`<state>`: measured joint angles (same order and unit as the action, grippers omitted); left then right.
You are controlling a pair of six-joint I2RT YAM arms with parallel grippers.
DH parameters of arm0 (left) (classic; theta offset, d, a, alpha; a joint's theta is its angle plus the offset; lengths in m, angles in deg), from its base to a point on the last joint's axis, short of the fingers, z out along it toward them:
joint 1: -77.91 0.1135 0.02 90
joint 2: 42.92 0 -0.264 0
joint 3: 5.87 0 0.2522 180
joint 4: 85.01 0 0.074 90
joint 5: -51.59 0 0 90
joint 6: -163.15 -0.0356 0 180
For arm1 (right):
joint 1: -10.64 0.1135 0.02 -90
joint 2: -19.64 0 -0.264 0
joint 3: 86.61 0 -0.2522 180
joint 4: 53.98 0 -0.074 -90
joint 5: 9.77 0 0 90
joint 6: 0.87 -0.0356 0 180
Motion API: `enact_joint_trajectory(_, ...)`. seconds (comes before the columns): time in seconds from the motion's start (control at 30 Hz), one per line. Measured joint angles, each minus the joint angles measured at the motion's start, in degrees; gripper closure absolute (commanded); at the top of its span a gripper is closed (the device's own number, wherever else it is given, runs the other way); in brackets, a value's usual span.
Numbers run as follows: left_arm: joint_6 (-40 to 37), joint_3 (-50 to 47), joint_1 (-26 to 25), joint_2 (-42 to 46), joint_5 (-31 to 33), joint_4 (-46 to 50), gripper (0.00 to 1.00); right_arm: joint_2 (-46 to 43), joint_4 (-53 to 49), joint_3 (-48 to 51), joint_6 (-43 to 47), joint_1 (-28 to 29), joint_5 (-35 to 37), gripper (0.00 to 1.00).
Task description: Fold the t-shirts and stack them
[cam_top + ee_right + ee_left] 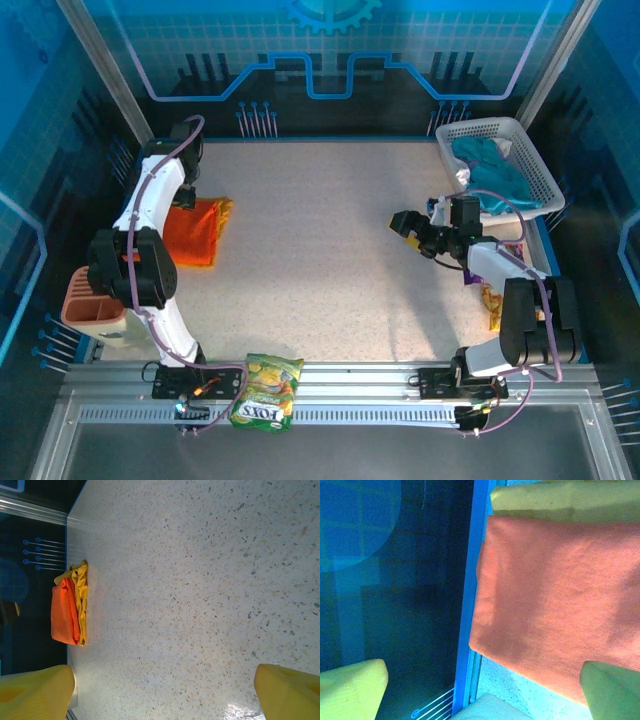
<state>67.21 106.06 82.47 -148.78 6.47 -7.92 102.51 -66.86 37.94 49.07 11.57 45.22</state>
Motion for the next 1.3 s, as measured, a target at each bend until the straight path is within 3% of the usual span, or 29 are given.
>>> enact_joint_trajectory(0.27,1.1,0.7,-1.5,0.4,-1.0,0.7,0.01,0.0,-0.7,-0.3,0.5,0.0,0.0,0.04)
enact_joint_trajectory(0.43,2.2,0.4,-6.9,3.8,-4.8,0.2,0.01,0.0,-4.6,-3.5,3.3,0.0,2.0,0.00)
enact_joint_trajectory(0.6,4.5,-4.5,-14.0,10.8,-12.8,-5.4,0.01,-2.1,-8.5,-5.7,7.7,0.3,9.5,0.00)
enact_joint_trajectory(0.73,6.1,-14.9,-14.8,16.6,-22.9,-15.3,0.01,-4.4,-10.8,-5.7,11.6,0.6,17.0,0.00)
enact_joint_trajectory(0.87,5.9,-30.5,-14.7,21.7,-29.9,-31.3,0.01,-5.6,-11.6,-5.7,16.0,0.7,24.1,0.00)
enact_joint_trajectory(1.07,4.6,-56.8,-13.7,27.3,-31.1,-58.8,0.01,-5.9,-9.1,-3.7,20.9,1.3,32.1,0.00)
enact_joint_trajectory(1.3,4.1,-70.1,-8.2,29.4,-34.6,-82.6,0.01,-7.1,-1.0,3.8,27.1,2.1,39.1,0.00)
